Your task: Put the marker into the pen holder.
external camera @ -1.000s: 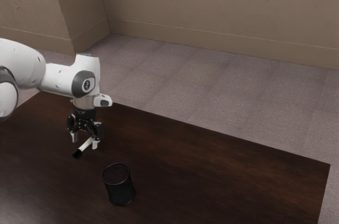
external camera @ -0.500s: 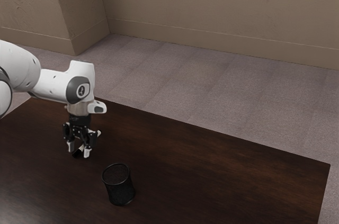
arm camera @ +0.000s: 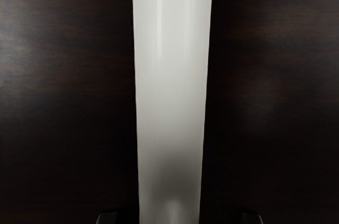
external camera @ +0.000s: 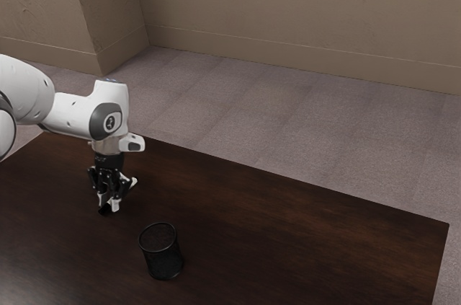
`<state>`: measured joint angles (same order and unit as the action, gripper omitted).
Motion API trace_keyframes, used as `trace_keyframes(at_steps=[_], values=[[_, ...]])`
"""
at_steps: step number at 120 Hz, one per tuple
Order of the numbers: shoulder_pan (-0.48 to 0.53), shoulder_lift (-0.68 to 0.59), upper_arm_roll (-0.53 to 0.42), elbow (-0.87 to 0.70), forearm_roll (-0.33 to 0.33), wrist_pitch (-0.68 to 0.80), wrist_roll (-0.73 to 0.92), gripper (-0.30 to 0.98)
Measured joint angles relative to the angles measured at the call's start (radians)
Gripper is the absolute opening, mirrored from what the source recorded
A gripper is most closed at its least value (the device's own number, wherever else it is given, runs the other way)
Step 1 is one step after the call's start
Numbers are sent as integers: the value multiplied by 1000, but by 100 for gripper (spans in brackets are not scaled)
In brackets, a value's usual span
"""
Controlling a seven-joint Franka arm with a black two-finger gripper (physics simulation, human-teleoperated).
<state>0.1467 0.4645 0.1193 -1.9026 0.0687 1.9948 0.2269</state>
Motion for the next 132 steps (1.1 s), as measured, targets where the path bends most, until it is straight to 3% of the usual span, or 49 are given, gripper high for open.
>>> trace_keyframes(at_steps=[13, 21, 32, 67, 92, 132], values=[[0, 0, -1, 0, 16, 1, -5, 12], [-3, -3, -2, 0, 30, 4, -11, -2], [-6, -4, -3, -1, 55, 7, -26, -11], [-7, -5, -3, 0, 76, 10, -62, -11], [-9, -11, -1, 0, 29, 13, -56, -10], [-83, -193, -4, 3, 32, -31, -51, -10]])
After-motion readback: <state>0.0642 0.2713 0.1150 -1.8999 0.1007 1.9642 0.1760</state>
